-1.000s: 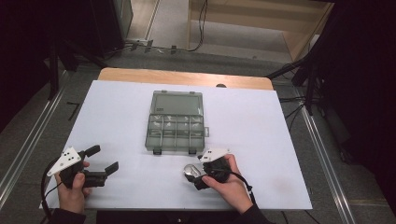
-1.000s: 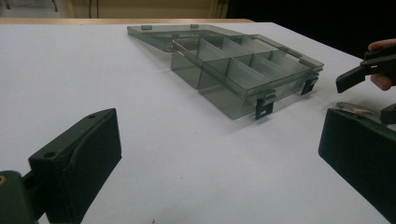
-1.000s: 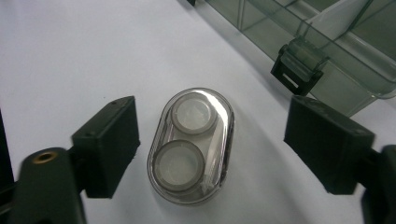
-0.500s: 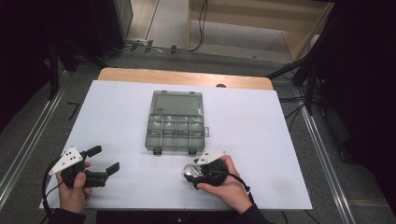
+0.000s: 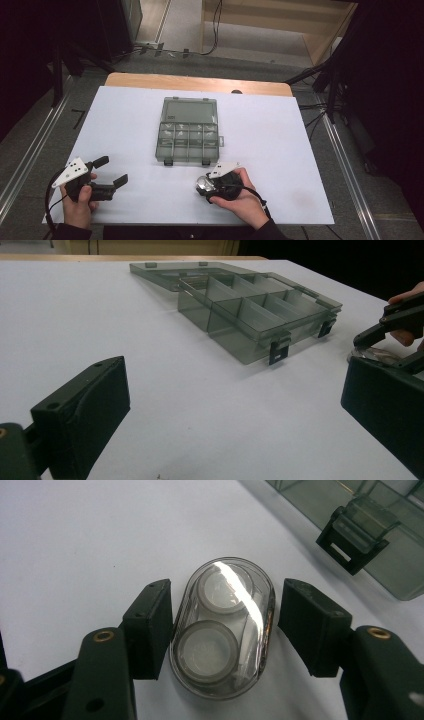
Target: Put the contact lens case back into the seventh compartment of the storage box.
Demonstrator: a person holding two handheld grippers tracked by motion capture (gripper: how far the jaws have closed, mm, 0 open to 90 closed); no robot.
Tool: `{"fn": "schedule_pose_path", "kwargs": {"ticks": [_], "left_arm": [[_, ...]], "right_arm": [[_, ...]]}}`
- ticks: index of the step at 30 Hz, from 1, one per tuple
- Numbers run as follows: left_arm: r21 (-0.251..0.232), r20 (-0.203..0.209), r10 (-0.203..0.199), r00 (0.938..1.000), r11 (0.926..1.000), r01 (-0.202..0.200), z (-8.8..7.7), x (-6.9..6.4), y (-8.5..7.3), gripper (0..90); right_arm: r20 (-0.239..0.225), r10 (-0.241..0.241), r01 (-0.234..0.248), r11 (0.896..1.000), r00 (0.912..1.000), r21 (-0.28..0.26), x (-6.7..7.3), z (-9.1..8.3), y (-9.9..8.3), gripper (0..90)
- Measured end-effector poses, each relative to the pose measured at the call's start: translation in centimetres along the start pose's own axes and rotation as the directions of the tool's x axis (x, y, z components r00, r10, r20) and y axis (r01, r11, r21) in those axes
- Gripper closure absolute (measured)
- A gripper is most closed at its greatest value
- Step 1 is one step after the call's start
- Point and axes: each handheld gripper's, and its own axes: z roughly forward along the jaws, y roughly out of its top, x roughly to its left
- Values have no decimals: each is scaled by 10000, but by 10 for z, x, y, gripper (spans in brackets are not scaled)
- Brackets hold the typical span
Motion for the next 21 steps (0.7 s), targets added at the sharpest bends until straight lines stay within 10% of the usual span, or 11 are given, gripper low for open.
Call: {"fn": "schedule_pose_path", "kwargs": {"ticks": [21], "left_arm": [[-6,-16,17,10000,10000,-17,0,-1,0,0]], "right_arm": [[345,-242,242,9997,9991,-18,2,2,-2,467]]}}
